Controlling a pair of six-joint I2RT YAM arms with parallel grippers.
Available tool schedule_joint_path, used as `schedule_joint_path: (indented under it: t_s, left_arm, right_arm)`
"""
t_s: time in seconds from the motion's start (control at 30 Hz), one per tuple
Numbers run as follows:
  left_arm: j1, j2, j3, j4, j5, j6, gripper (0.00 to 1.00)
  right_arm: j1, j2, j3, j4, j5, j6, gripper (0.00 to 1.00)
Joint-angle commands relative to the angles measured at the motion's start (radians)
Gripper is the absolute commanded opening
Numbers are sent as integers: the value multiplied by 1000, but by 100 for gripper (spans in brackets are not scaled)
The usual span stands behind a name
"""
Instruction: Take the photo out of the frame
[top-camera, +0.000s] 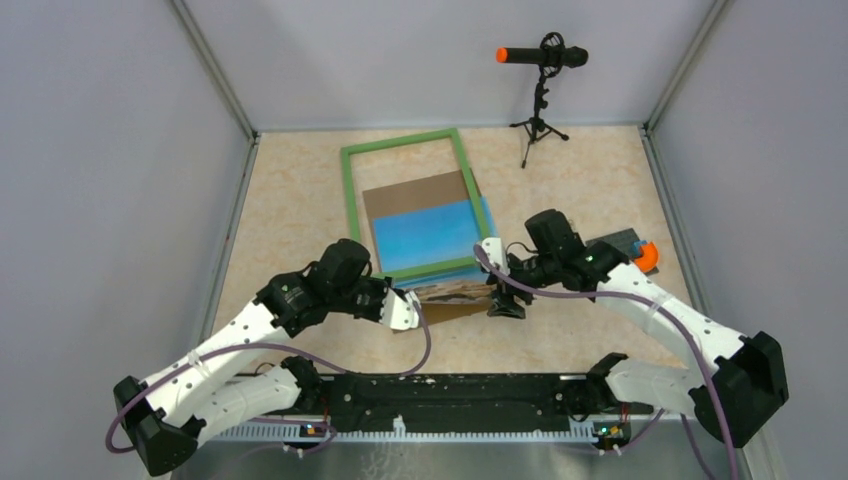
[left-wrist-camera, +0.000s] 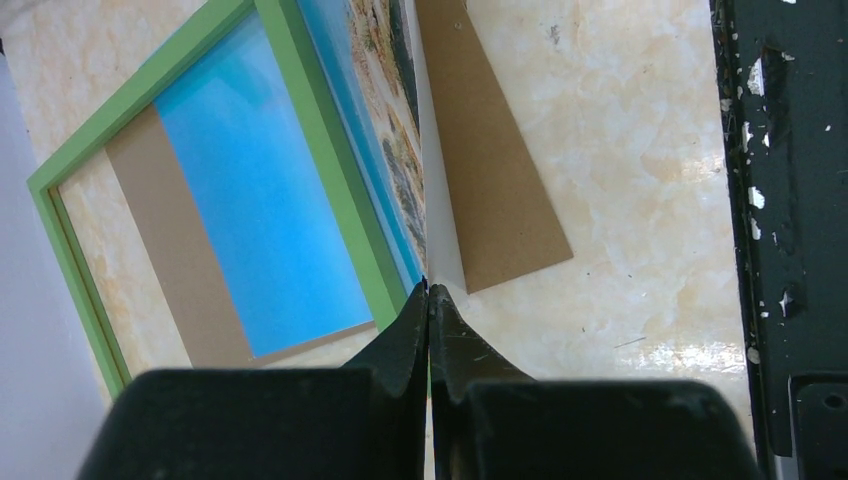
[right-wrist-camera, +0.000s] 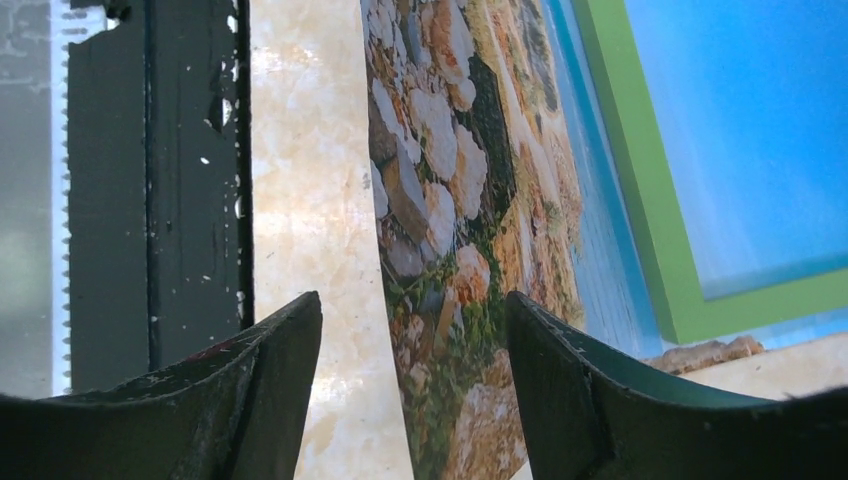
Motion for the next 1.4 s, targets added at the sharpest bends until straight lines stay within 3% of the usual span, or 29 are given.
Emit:
schedule_joint_path:
  t_s: [0.0, 0.2, 0.37, 0.43, 0.47, 0.53, 0.57, 0.6, 0.67, 0.83, 0.97, 1.2, 1.37]
  left_arm:
    - [4, -16, 51, 47, 46, -35, 0]
    - [5, -11, 83, 57, 48, -121, 0]
    - [4, 5, 131, 71, 96, -230, 0]
    - [6, 13, 152, 83, 73, -308, 3]
    - [6, 18, 166, 86, 58, -347, 15]
    - [13, 39, 214, 75, 53, -425, 57]
    - [24, 51, 255, 76, 53, -476, 72]
    - [41, 60, 276, 80, 63, -528, 81]
    - [100, 82, 341, 90, 99, -619, 87]
    - [264, 201, 461, 105, 115, -802, 86]
    - [493, 372, 551, 110, 108, -940, 81]
    - [756, 676, 567, 236, -41, -984, 79]
    - [841, 836, 550, 388, 45, -969, 78]
  right_arm:
    - [50, 29, -9, 90, 109, -28, 63]
    - [64, 43, 9, 51, 124, -34, 40]
    - [92, 24, 43, -15, 161, -38, 0]
    - [92, 9, 95, -61, 171, -28, 0]
    - [92, -8, 119, -83, 174, -22, 0]
    - [92, -41, 160, -111, 196, -11, 0]
    - [92, -60, 176, -113, 226, 3, 0]
    - [91, -78, 191, -111, 248, 21, 0]
    - [92, -113, 218, -108, 306, 38, 0]
    - [92, -167, 312, -129, 302, 36, 0]
    - [92, -165, 403, -146, 313, 43, 0]
    - [92, -175, 534, -137, 354, 46, 0]
    - [92, -166, 618, -125, 379, 34, 0]
